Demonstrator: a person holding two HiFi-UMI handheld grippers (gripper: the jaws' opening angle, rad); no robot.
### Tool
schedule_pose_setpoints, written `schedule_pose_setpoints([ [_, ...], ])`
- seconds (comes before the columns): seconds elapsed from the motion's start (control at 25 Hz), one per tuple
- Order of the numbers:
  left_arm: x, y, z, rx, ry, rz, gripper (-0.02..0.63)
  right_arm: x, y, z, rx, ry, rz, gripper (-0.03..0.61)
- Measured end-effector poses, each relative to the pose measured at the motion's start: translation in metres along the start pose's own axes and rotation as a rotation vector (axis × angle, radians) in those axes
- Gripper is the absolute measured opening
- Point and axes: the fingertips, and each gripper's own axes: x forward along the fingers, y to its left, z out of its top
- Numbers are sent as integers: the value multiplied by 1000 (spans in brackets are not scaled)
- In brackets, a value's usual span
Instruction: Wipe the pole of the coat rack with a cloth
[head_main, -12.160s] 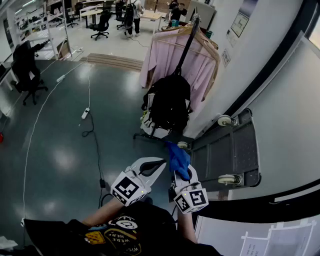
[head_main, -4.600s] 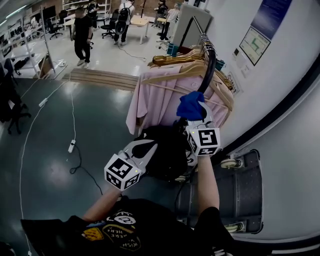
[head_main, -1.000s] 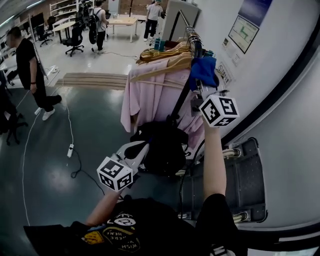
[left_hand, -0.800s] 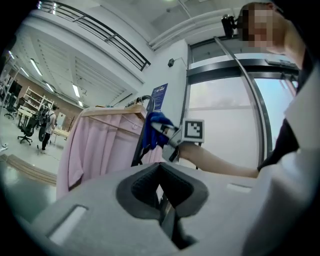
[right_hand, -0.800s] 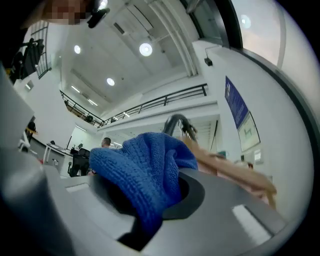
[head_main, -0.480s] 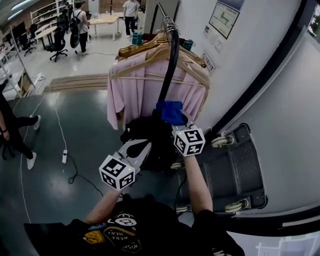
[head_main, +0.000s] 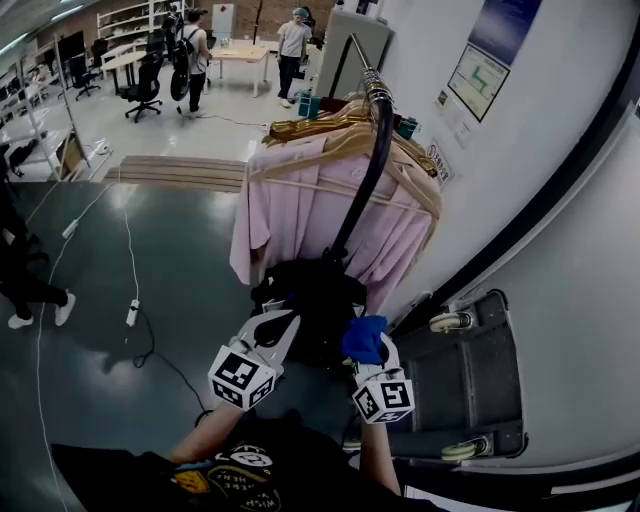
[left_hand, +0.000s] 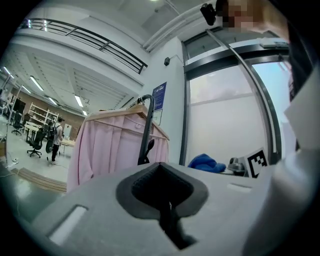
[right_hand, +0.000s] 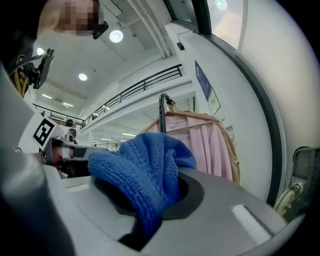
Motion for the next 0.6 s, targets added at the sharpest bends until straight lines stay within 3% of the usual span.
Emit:
schedule_pose_setpoints([
  [0.28, -9, -6, 0, 7, -18, -15, 0, 4, 17, -3, -31, 42, 23, 32],
  [0.48, -15, -12, -4, -74, 11, -61, 0, 7, 29, -3, -11, 43, 46, 32],
  [0.6, -18, -15, -4, -76, 11, -67, 0, 8, 37, -4, 2, 51, 61, 32],
])
